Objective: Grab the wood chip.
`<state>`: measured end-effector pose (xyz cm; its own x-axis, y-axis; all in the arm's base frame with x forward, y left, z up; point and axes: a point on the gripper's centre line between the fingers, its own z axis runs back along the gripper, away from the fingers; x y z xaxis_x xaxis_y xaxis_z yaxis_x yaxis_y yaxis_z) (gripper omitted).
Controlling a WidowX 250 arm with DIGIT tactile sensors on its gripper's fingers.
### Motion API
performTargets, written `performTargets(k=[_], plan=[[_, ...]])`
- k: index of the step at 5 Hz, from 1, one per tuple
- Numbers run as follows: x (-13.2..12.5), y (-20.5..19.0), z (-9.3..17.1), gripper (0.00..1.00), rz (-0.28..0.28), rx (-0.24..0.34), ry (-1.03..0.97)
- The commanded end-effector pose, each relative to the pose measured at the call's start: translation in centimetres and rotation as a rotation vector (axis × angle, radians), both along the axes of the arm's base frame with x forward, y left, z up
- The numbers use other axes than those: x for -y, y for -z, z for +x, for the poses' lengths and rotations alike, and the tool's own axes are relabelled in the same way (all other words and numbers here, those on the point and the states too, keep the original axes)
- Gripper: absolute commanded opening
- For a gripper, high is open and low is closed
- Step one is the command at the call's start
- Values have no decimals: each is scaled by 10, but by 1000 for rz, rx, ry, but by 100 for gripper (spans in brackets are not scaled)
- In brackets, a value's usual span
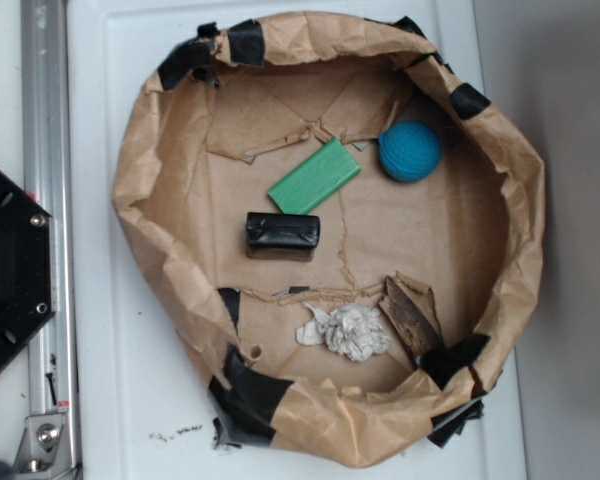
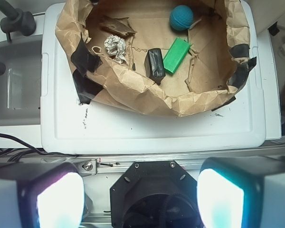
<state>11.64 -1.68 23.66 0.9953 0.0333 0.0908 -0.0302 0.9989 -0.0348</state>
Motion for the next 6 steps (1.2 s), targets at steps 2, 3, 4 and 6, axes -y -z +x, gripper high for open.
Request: performTargets(k=[2, 3, 4, 6], plan=[[-28, 25, 50, 100, -70, 216, 85], [-31, 37, 96, 100, -76, 189, 194], [-26, 52, 130, 100, -48, 194, 284], [1, 110, 181, 100, -53, 268, 409]])
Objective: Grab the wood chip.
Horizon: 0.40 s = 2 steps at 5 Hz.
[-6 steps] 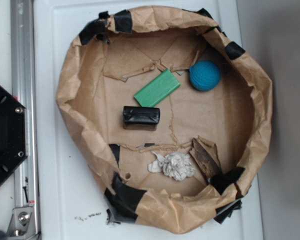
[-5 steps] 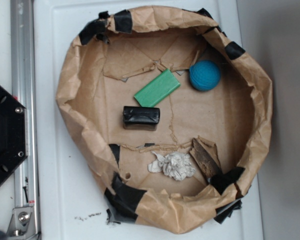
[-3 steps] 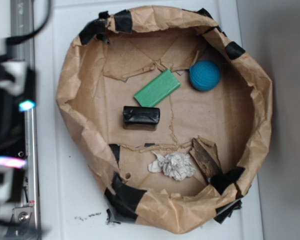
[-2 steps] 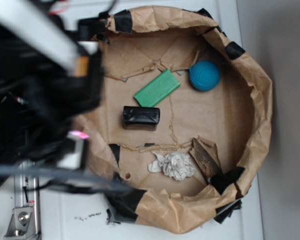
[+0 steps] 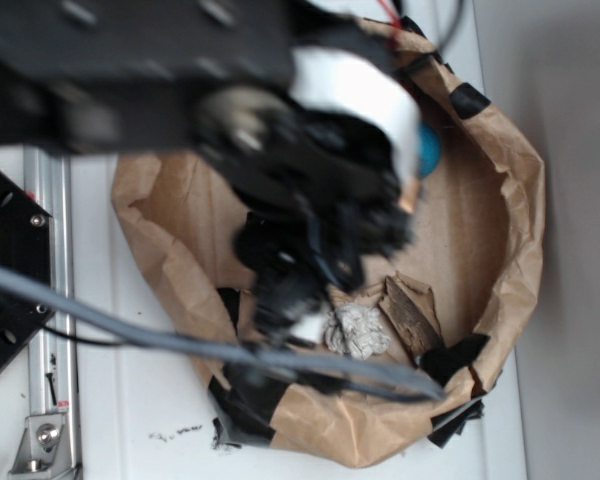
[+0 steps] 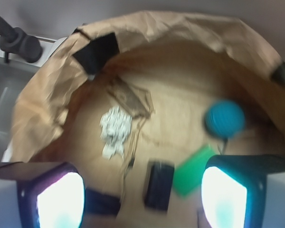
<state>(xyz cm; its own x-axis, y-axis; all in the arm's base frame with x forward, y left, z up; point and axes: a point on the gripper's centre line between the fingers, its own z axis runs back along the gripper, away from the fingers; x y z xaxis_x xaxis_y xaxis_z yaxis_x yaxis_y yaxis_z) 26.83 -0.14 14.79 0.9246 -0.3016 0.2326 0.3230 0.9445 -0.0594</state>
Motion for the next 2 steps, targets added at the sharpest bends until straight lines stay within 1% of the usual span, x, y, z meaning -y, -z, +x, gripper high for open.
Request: performTargets(k=[1, 2], plan=[[33, 63, 43, 100, 91, 104, 213], [36, 69, 50, 100, 36, 142, 265]])
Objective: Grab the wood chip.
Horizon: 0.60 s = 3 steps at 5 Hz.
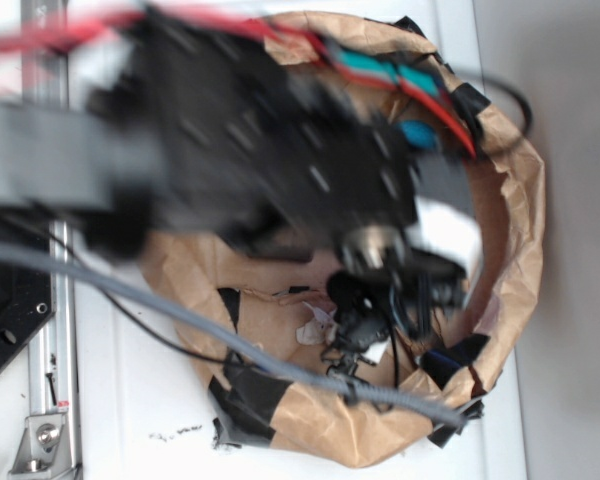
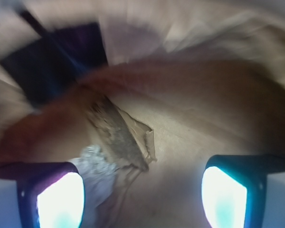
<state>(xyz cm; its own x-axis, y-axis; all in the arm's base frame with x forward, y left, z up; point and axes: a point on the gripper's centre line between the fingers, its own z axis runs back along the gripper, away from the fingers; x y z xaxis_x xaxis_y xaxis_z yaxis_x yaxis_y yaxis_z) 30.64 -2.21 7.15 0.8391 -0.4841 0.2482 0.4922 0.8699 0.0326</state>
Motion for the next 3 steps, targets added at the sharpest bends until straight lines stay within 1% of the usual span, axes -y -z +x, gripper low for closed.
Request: performTargets(k=[1, 2, 3], plan=[[27, 3, 18, 100, -83, 86, 155], [52, 27, 19, 100, 15, 46, 255], [53, 39, 18, 100, 72, -2, 267]])
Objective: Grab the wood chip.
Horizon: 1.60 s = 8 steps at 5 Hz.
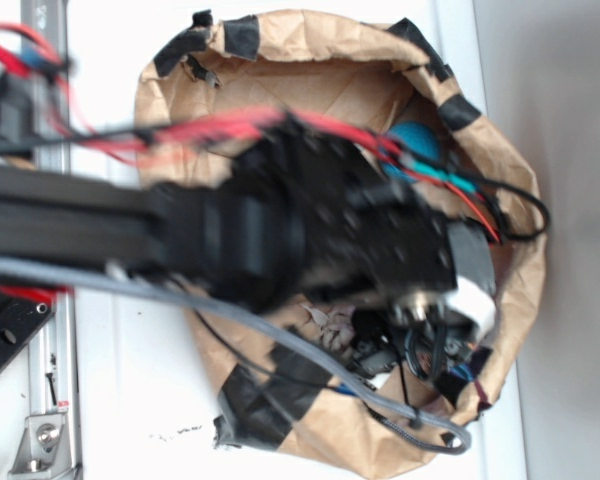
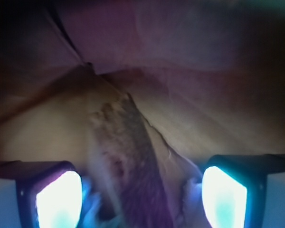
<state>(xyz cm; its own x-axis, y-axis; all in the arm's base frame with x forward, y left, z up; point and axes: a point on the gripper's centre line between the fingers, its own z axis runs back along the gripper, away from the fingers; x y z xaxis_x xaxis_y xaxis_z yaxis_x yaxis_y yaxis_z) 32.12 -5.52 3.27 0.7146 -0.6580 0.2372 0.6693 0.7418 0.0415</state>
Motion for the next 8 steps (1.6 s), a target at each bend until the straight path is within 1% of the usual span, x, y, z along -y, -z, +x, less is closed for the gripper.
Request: performTargets(k=[1, 2, 3, 4, 5, 6, 7, 8], plan=[[14, 0, 3, 0, 74, -3, 10], [-2, -12, 1, 0, 88, 32, -63], [-22, -31, -3, 0, 68, 91, -137], [-45, -60, -18, 0, 59, 152, -266], [-58, -86, -37, 0, 43, 144, -387], [-64, -118, -56, 0, 97, 184, -482], [-62, -106, -49, 38, -100, 144, -442], [-51, -80, -34, 100, -91, 229, -294]])
